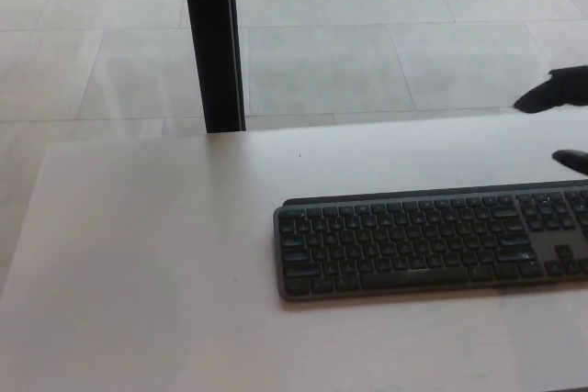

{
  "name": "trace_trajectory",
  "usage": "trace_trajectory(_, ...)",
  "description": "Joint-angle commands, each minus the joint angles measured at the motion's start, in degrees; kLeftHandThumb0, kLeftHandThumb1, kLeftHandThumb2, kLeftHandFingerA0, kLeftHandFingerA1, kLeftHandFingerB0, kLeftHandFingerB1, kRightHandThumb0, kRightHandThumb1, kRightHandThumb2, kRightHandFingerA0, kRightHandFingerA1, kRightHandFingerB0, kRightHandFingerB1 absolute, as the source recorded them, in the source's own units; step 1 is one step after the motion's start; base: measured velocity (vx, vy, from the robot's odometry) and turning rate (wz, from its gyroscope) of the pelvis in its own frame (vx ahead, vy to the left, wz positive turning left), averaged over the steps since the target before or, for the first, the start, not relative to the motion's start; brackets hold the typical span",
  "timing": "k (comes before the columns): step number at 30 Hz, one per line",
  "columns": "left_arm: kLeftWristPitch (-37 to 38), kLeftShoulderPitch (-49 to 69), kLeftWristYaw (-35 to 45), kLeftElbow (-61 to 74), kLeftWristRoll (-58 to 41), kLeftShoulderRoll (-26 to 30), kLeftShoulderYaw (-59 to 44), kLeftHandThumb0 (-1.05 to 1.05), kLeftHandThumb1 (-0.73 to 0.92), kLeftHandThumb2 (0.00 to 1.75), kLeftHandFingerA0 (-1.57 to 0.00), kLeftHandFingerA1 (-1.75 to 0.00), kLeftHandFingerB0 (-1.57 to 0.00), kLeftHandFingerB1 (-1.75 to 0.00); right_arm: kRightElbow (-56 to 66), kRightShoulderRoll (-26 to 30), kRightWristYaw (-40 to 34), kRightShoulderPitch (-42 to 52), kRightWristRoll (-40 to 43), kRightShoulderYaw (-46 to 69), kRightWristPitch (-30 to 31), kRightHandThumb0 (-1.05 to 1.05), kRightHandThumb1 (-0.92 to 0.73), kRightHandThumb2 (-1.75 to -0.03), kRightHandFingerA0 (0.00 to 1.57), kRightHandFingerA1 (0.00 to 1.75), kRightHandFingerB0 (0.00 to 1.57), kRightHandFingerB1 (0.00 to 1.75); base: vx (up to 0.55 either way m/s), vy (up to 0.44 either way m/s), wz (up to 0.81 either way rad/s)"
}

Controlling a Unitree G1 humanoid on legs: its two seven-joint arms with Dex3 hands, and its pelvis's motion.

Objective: The robot uses its right fingers to click on the space key of the black keyboard placed on the center of the white desk.

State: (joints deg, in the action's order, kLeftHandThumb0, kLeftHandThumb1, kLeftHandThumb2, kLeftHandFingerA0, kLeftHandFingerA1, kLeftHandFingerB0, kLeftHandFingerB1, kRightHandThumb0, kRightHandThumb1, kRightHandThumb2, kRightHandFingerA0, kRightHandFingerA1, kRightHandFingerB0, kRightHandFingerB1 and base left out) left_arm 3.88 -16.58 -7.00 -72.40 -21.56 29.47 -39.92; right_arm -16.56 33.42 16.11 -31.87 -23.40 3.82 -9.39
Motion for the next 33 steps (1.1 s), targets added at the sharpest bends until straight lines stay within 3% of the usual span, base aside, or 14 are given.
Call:
trace_trajectory(1,1.2,1.1,0.2,-0.2,-0.6,0.6,-0.1,-0.51,0.63,0.59,-0.72,-0.72,-0.61,-0.61,-5.0,2.8,-1.8,5.9,17.8,21.0,5.4,-0.30,-0.52,-0.58,0.97,1.34,0.57,0.41,0.00,0.000,0.00)
trace_trajectory(2,1.0,1.1,0.0,-0.2,-0.4,0.6,0.2,-0.52,0.62,0.59,-0.73,-0.71,-0.62,-0.60,-2.9,1.9,-3.9,7.4,20.1,27.5,12.4,-0.32,-0.57,-0.57,1.06,1.10,0.53,0.38,0.00,0.000,0.00)
trace_trajectory(4,0.7,1.0,-1.0,-0.3,-0.3,0.7,0.1,-0.52,0.62,0.59,-0.77,-0.70,-0.60,-0.58,-4.5,0.4,-6.1,8.0,24.8,34.5,13.7,-0.26,-0.62,-0.58,0.99,0.88,0.49,0.42,0.00,0.000,0.00)
trace_trajectory(7,1.3,1.5,0.7,-0.2,-0.3,0.7,0.3,-0.51,0.64,0.59,-0.71,-0.71,-0.57,-0.58,-7.6,-0.8,-9.3,7.8,31.0,44.8,18.7,-0.47,-0.56,-0.59,1.04,0.59,0.55,0.46,0.00,0.000,0.00)
trace_trajectory(12,1.3,1.8,1.0,-0.3,-1.0,0.6,-0.5,-0.51,0.63,0.59,-0.71,-0.71,-0.61,-0.60,-12.4,-1.2,-12.2,8.2,34.2,52.2,17.6,-0.61,-0.57,-0.59,0.99,0.55,0.59,0.55,0.00,0.000,0.00)
trace_trajectory(14,1.5,1.8,1.1,-0.1,-0.9,0.6,-0.4,-0.52,0.64,0.59,-0.70,-0.71,-0.59,-0.60,-15.3,-4.6,-20.1,6.6,39.1,59.3,16.4,-0.60,-0.60,-0.58,0.93,0.61,0.61,0.62,0.00,0.000,0.00)
trace_trajectory(15,1.3,1.8,1.2,-0.1,-1.1,0.7,-0.5,-0.52,0.64,0.59,-0.69,-0.68,-0.59,-0.59,-17.4,-5.5,-20.2,6.6,41.0,60.8,14.7,-0.58,-0.62,-0.60,0.83,0.65,0.54,0.63,0.00,0.000,0.00)
trace_trajectory(18,1.2,1.7,0.4,-0.1,-1.2,0.5,-0.7,-0.51,0.63,0.59,-0.74,-0.70,-0.61,-0.57,-21.8,-7.2,-24.3,4.8,44.5,65.4,15.6,-0.56,-0.63,-0.61,0.68,0.65,0.58,0.66,0.00,0.000,0.00)
trace_trajectory(20,1.2,1.8,0.0,-0.2,-0.9,0.6,-0.5,-0.51,0.63,0.59,-0.74,-0.70,-0.61,-0.57,-22.2,-7.7,-24.2,4.8,44.7,66.4,15.9,-0.56,-0.63,-0.61,0.68,0.65,0.58,0.66,0.00,0.000,0.00)
trace_trajectory(24,1.5,1.5,0.7,-0.3,-1.1,0.4,-0.6,-0.50,0.64,0.59,-0.72,-0.71,-0.64,-0.59,-30.1,-8.5,-27.5,4.3,46.0,69.8,14.4,-0.46,-0.71,-0.60,0.58,0.54,0.63,0.98,0.00,0.000,0.00)
trace_trajectory(28,1.6,1.6,0.8,-0.3,-1.6,0.4,-1.1,-0.51,0.65,0.59,-0.72,-0.71,-0.60,-0.58,-32.8,-9.1,-28.4,4.4,46.3,72.3,12.9,-0.45,-0.71,-0.60,0.59,0.56,0.61,1.08,0.00,0.000,0.00)
trace_trajectory(29,1.6,1.6,0.6,-0.2,-1.4,0.4,-1.0,-0.52,0.65,0.59,-0.72,-0.71,-0.61,-0.59,-33.7,-8.9,-29.0,4.3,46.0,72.6,12.7,-0.45,-0.72,-0.60,0.63,0.56,0.58,0.91,0.00,0.000,0.00)
trace_trajectory(31,1.4,1.5,0.8,-0.1,-1.9,0.4,-1.4,-0.51,0.65,0.59,-0.70,-0.72,-0.59,-0.58,-35.2,-8.8,-29.1,4.8,45.0,72.9,11.9,-0.45,-0.73,-0.61,0.61,0.55,0.60,0.98,0.00,0.000,0.00)
trace_trajectory(33,1.2,1.6,0.5,0.0,-0.9,0.6,-0.4,-0.53,0.66,0.60,-0.72,-0.71,-0.61,-0.57,-37.3,-8.8,-30.6,5.7,43.7,73.2,11.5,-0.46,-0.73,-0.61,0.65,0.54,0.60,0.80,0.00,0.000,0.00)
